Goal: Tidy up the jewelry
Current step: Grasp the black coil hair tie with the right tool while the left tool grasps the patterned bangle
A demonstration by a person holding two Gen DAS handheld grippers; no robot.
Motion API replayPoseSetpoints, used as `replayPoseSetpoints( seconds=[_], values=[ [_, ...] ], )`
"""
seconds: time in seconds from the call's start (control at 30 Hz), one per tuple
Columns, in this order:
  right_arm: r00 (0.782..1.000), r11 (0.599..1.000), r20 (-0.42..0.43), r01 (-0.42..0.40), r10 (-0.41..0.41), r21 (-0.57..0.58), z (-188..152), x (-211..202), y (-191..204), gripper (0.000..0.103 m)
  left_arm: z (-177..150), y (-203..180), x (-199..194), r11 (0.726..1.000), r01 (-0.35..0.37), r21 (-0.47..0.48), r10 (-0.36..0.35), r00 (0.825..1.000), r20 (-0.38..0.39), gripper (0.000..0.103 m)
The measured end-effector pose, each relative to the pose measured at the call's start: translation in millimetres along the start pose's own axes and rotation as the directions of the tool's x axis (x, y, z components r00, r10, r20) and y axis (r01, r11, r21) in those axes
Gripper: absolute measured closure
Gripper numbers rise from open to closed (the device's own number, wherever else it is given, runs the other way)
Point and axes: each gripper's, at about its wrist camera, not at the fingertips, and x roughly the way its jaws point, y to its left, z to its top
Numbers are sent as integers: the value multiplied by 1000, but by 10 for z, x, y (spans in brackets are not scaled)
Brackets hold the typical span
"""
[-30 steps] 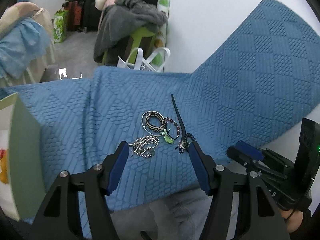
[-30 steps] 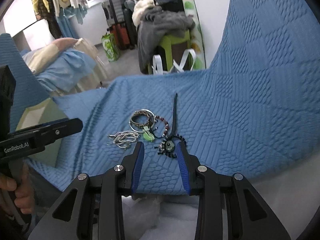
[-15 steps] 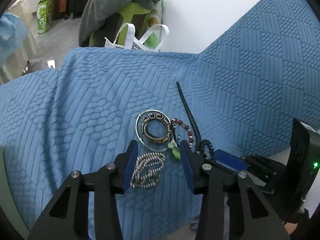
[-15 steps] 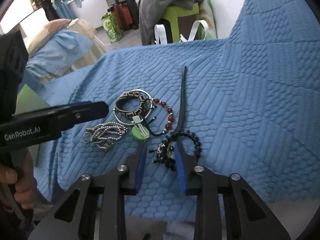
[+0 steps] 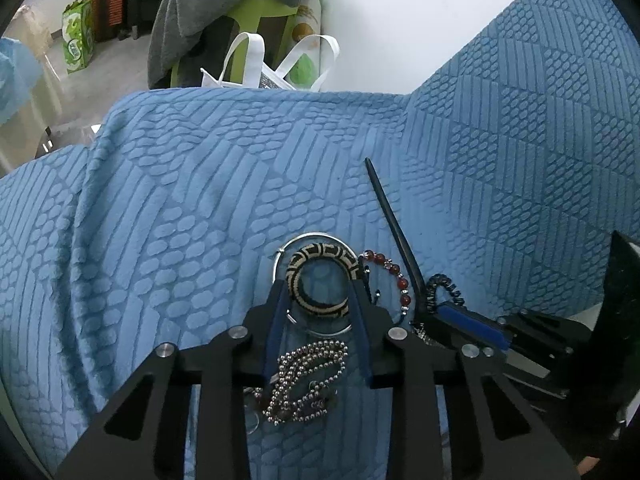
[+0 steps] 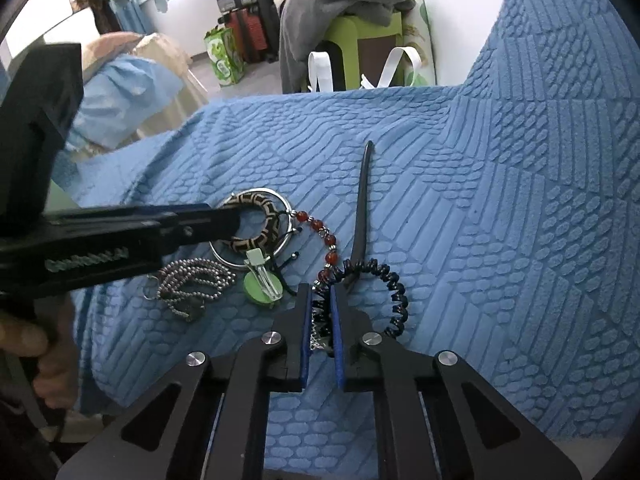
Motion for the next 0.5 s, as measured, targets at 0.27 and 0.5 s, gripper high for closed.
replayPoseSetpoints(
  seconds=[0.27,0.5],
  values=[
    [1000,1000,14,7,-7,20,25,-50,-32,96,30,-74,57,996,-75,52,75,997,-2,79],
    [1000,1000,18,15,-16,25,21,-118,-14,96,50,-38,75,992,-118,51,119,993,-7,97]
  ],
)
